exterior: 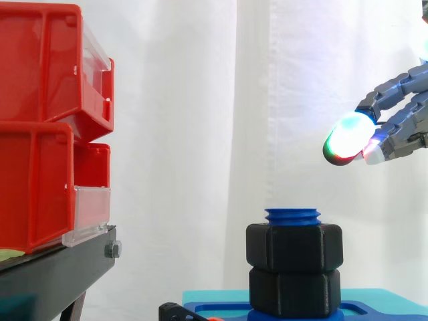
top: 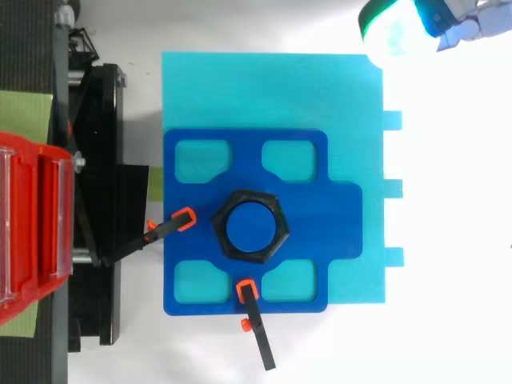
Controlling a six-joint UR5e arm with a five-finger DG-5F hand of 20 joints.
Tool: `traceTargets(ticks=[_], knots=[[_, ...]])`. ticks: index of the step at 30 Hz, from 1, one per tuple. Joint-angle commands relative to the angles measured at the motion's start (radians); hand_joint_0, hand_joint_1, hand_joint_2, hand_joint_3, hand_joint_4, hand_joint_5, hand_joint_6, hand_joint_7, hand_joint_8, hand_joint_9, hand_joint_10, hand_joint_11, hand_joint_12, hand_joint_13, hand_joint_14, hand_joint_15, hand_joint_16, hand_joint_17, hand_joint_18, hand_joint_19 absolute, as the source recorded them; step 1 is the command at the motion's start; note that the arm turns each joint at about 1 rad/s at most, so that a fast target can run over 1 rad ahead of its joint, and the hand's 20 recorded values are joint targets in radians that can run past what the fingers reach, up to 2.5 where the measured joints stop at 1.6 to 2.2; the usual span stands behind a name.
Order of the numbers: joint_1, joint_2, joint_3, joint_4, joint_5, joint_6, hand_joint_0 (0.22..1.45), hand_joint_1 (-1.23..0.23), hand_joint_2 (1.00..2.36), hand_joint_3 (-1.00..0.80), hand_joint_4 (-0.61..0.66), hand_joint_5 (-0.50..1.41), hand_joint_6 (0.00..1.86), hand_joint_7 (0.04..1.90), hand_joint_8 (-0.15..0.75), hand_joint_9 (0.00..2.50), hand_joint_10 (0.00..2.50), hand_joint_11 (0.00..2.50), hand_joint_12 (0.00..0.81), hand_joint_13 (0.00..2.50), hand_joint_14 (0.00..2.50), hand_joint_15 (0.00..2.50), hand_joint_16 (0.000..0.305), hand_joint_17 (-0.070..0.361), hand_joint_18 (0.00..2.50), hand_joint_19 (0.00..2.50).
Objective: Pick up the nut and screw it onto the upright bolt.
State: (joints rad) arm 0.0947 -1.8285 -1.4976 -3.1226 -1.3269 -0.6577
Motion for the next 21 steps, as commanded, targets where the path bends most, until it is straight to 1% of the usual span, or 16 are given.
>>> traceTargets(ticks=[1, 3, 4, 6, 9, 12, 13, 15, 18, 21], knots=[[-0.001, 0.000, 0.000, 0.001, 0.000, 0.003, 0.49, -0.35, 1.00, -0.50, 0.11, -0.25, 0.50, 0.69, 0.184, 0.00, 0.00, 0.00, 0.323, 0.00, 0.00, 0.00, 0.043, 0.096, 0.00, 0.00], [-0.003, 0.000, 0.000, -0.001, 0.000, 0.007, 0.49, -0.34, 1.00, -0.50, 0.11, -0.26, 0.50, 0.71, 0.185, 0.00, 0.00, 0.00, 0.322, 0.00, 0.00, 0.00, 0.043, 0.096, 0.00, 0.00], [-0.003, 0.000, 0.000, -0.001, 0.000, 0.013, 0.49, -0.34, 1.00, -0.50, 0.11, -0.26, 0.50, 0.68, 0.187, 0.00, 0.00, 0.00, 0.325, 0.00, 0.00, 0.00, 0.043, 0.097, 0.00, 0.00], [-0.001, 0.000, -0.001, -0.002, 0.000, 0.020, 0.49, -0.34, 1.00, -0.50, 0.11, -0.26, 0.50, 0.68, 0.186, 0.00, 0.00, 0.00, 0.326, 0.00, 0.00, 0.00, 0.043, 0.096, 0.00, 0.00], [-0.003, 0.000, 0.000, -0.002, -0.002, 0.030, 0.49, -0.33, 1.00, -0.50, 0.11, -0.26, 0.50, 0.71, 0.187, 0.00, 0.00, 0.00, 0.326, 0.00, 0.00, 0.00, 0.043, 0.096, 0.00, 0.00], [-0.003, 0.000, 0.000, 0.001, -0.002, 0.030, 0.49, -0.33, 1.00, -0.50, 0.11, -0.26, 0.50, 0.68, 0.187, 0.00, 0.00, 0.00, 0.326, 0.00, 0.00, 0.00, 0.043, 0.096, 0.00, 0.00], [-0.001, 0.000, 0.000, 0.001, -0.002, 0.030, 0.49, -0.33, 1.00, -0.50, 0.11, -0.26, 0.50, 0.72, 0.186, 0.00, 0.00, 0.00, 0.326, 0.00, 0.00, 0.00, 0.043, 0.096, 0.00, 0.00], [0.000, 0.000, 0.000, -0.001, 0.000, 0.030, 0.49, -0.33, 1.00, -0.50, 0.11, -0.26, 0.50, 0.72, 0.187, 0.00, 0.00, 0.00, 0.325, 0.00, 0.00, 0.00, 0.042, 0.095, 0.00, 0.00], [0.000, 0.000, 0.000, -0.002, 0.000, 0.030, 0.49, -0.33, 1.00, -0.50, 0.11, -0.26, 0.50, 0.67, 0.186, 0.00, 0.00, 0.00, 0.326, 0.00, 0.00, 0.00, 0.043, 0.097, 0.00, 0.00], [0.000, 0.000, 0.000, -0.001, -0.002, 0.030, 0.49, -0.33, 1.00, -0.50, 0.11, -0.26, 0.50, 0.71, 0.185, 0.00, 0.00, 0.00, 0.325, 0.00, 0.00, 0.00, 0.042, 0.096, 0.00, 0.00]])
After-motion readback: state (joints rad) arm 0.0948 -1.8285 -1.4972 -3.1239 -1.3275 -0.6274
